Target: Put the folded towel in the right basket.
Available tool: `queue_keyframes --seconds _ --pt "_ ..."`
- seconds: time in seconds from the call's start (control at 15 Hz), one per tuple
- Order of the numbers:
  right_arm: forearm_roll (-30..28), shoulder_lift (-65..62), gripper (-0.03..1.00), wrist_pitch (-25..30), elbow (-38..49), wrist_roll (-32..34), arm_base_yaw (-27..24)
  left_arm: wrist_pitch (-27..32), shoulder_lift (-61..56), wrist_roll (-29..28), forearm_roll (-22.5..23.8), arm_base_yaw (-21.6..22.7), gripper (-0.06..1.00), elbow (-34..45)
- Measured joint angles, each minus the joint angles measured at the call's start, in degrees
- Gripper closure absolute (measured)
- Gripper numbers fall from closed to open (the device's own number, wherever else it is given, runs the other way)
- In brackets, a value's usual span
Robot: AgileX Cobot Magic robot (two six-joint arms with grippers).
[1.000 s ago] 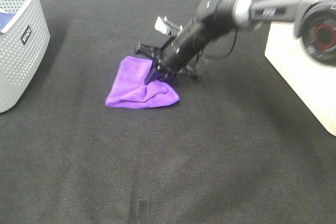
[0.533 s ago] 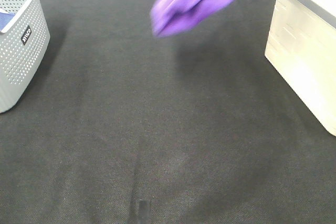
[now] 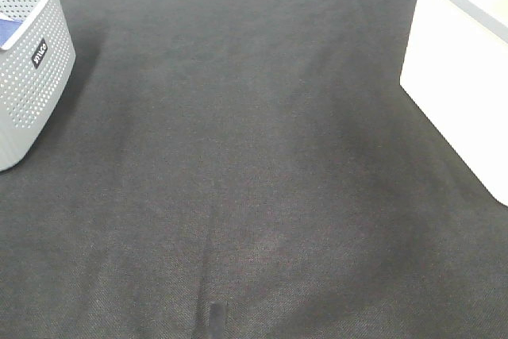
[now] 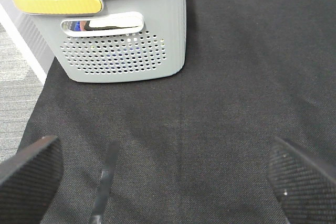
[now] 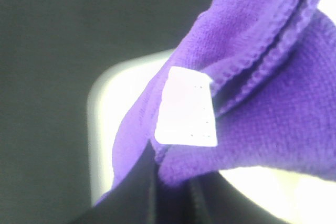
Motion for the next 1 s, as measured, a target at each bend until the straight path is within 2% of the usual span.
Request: queue_keyframes --seconds 0.2,0.4,0.47,0.67,0.73,0.8,1.0 --pt "-4.76 2.92 0.91 0.46 3.84 -3.95 -0.86 0.00 0.00 0.00 0.00 0.00 -0.05 0.00" --pt "-6.99 6.70 0.88 0.57 6.47 0.17 -0.86 0.00 0.00 0.00 0.00 0.00 -0.05 0.00" --pt "-7.62 7.28 0.80 0.57 7.16 0.69 -0.86 0.00 0.00 0.00 0.00 0.00 -0.05 0.00" --pt "-7.85 7.22 0.19 0.69 7.73 1.43 -0.86 0.00 0.00 0.00 0.00 0.00 -0.05 0.00" --pt "-7.73 7.22 0.07 0.69 7.73 1.43 -0.86 0.00 0.00 0.00 0.00 0.00 -0.05 0.00" --pt "-6.99 7.22 0.02 0.69 7.73 1.43 -0.86 0.00 0.00 0.00 0.00 0.00 -0.05 0.00" --pt "-4.87 6.42 -0.01 0.63 7.79 1.72 0.06 0.00 0.00 0.00 0.00 0.00 -0.05 0.00"
